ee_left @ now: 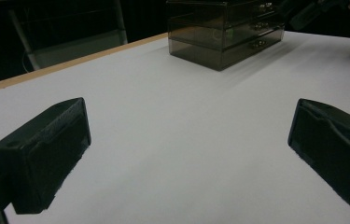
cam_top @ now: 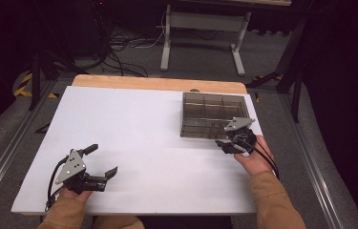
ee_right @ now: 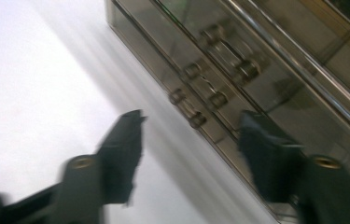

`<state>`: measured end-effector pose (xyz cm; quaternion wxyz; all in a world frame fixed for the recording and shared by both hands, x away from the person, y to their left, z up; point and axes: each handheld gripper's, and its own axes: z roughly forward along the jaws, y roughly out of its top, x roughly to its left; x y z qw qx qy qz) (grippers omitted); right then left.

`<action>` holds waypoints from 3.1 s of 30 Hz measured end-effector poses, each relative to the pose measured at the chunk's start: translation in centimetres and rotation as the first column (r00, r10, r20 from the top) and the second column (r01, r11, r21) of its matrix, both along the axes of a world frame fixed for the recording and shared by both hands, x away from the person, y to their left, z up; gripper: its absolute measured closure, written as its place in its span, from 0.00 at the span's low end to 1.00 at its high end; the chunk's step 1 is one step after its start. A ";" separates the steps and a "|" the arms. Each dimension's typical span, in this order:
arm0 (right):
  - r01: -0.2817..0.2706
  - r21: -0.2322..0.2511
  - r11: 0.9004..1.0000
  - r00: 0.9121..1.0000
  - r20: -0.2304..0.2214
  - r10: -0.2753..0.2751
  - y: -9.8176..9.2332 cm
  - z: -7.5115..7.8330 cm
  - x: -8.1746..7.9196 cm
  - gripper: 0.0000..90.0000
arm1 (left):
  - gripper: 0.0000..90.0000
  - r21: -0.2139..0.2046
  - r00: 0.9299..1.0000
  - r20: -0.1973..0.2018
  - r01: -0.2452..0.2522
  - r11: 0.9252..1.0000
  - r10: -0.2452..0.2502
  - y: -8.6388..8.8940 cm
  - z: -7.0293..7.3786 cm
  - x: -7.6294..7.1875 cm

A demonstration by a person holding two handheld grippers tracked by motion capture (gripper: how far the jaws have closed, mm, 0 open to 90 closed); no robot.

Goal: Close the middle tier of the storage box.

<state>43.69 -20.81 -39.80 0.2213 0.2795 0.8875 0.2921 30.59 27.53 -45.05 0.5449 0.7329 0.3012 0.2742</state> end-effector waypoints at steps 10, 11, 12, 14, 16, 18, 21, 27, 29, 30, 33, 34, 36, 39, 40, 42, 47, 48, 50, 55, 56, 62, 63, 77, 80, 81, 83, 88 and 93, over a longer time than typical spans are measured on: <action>-0.076 0.114 0.991 0.997 0.016 0.074 0.2 1.3 -1.1 0.00 | 0.00 0.000 1.000 0.001 -0.002 1.000 0.002 0.0 0.0 0.0; -0.085 0.119 0.989 0.996 0.016 0.084 0.2 1.3 -1.2 0.00 | 0.00 0.000 1.000 0.001 -0.002 1.000 0.002 0.0 0.0 0.0; -0.085 0.119 0.989 0.996 0.016 0.084 0.2 1.3 -1.2 0.00 | 0.00 0.000 1.000 0.000 -0.002 1.000 0.002 0.0 0.0 0.0; -0.104 0.147 0.984 0.995 0.026 0.101 0.2 1.5 -1.5 0.00 | 0.00 0.002 1.000 0.000 -0.002 1.000 0.002 0.0 0.0 0.0; -0.108 0.162 0.981 0.994 0.046 0.102 0.3 1.6 -1.7 0.00 | 0.00 0.003 1.000 -0.002 -0.002 1.000 0.002 0.0 0.0 0.0; -0.122 0.213 0.969 0.992 0.039 0.117 0.3 1.7 -1.9 0.00 | 0.00 -0.001 1.000 0.000 -0.002 1.000 0.002 0.0 0.0 0.0; -0.126 0.226 0.966 0.992 0.039 0.120 0.3 1.7 -2.2 0.00 | 0.00 0.000 1.000 0.001 -0.002 1.000 0.002 0.0 0.0 0.0; -0.161 0.257 0.953 0.987 0.060 0.150 0.8 1.7 -3.0 0.00 | 0.00 0.001 1.000 0.000 -0.003 1.000 0.003 0.0 0.0 0.0; -0.177 0.271 0.946 0.984 0.068 0.165 0.9 1.7 -3.2 0.00 | 0.00 -0.004 1.000 -0.003 -0.004 1.000 0.004 0.0 0.0 0.0; -0.177 0.271 0.946 0.984 0.068 0.165 0.9 1.7 -3.2 0.00 | 0.00 -0.004 1.000 -0.003 -0.004 1.000 0.004 0.0 0.0 0.0; -0.196 0.312 0.930 0.980 0.101 0.173 1.2 1.5 -3.8 0.00 | 0.00 -0.001 1.000 0.000 -0.003 1.000 0.003 0.0 0.0 0.0; -0.200 0.322 0.925 0.978 0.114 0.172 1.2 1.4 -4.0 0.00 | 0.00 -0.001 1.000 0.000 -0.003 1.000 0.003 0.0 0.0 0.0; -0.203 0.329 0.922 0.977 0.130 0.168 1.3 1.3 -4.2 0.00 | 0.00 -0.001 1.000 0.000 -0.003 1.000 0.003 0.0 0.0 0.0; -0.205 0.357 0.911 0.976 0.150 0.161 1.4 0.7 -4.7 0.00 | 0.00 -0.001 1.000 0.000 -0.003 1.000 0.003 0.0 0.0 0.0; -0.205 0.357 0.911 0.976 0.150 0.161 1.4 0.7 -4.7 0.00 | 0.00 -0.001 1.000 0.000 -0.003 1.000 0.003 0.0 0.0 0.0; -0.207 0.370 0.906 0.975 0.158 0.159 1.6 0.5 -4.9 0.00 | 0.00 -0.001 1.000 0.000 -0.004 1.000 0.004 0.0 0.0 0.0; -0.219 0.415 0.883 0.974 0.152 0.170 2.1 -0.3 -5.6 0.00 | 0.00 -0.001 1.000 0.000 -0.003 1.000 0.003 0.0 0.0 0.0; -0.233 0.420 0.877 0.970 0.158 0.183 2.3 -0.8 -5.8 0.00 | 0.00 -0.001 1.000 0.001 -0.003 1.000 0.003 0.0 0.0 0.0; -0.241 0.423 0.873 0.968 0.162 0.189 2.3 -1.1 -5.9 0.00 | 0.00 -0.001 1.000 0.000 -0.003 1.000 0.003 0.0 0.0 0.0; -0.250 0.457 0.853 0.968 0.139 0.209 2.3 -2.7 -6.3 0.00 | 0.00 -0.001 1.000 0.001 -0.002 1.000 0.002 0.0 0.0 0.0; -0.250 0.457 0.853 0.968 0.135 0.211 2.4 -2.9 -6.3 0.00 | 0.00 -0.002 1.000 0.001 -0.003 1.000 0.003 0.0 0.0 0.0; -0.251 0.457 0.854 0.968 0.125 0.218 2.9 -3.8 -6.7 0.00 | 0.00 -0.002 1.000 0.001 -0.002 1.000 0.002 0.0 0.0 0.0; -0.251 0.460 0.852 0.968 0.127 0.217 3.0 -4.2 -6.8 0.00 | 0.00 -0.003 1.000 0.000 -0.001 1.000 0.001 0.0 0.0 0.0; -0.247 0.449 0.859 0.969 0.088 0.232 3.6 -6.2 -7.4 0.00 | 0.00 -0.006 1.000 -0.002 0.003 1.000 -0.003 0.0 0.0 0.0; -0.252 0.439 0.863 0.967 0.089 0.237 3.8 -6.3 -7.6 0.00 | 0.00 -0.006 1.000 -0.001 0.003 1.000 -0.003 -0.1 0.0 0.0; -0.251 0.438 0.863 0.968 0.090 0.235 3.9 -6.3 -7.6 0.00 | 0.00 -0.005 1.000 -0.002 0.003 1.000 -0.003 -0.1 0.0 0.0; -0.250 0.437 0.864 0.968 0.090 0.234 3.9 -6.4 -7.6 0.00 | 0.00 -0.006 1.000 -0.001 0.003 1.000 -0.003 -0.1 0.0 0.0; -0.239 0.425 0.873 0.971 0.089 0.223 4.1 -6.7 -7.6 0.00 | 0.00 0.006 1.000 0.003 0.008 1.000 -0.008 -0.1 0.0 0.0; -0.241 0.419 0.876 0.970 0.095 0.222 4.2 -6.7 -7.7 0.00 | 0.00 0.010 1.000 0.004 0.009 1.000 -0.009 -0.3 0.0 0.0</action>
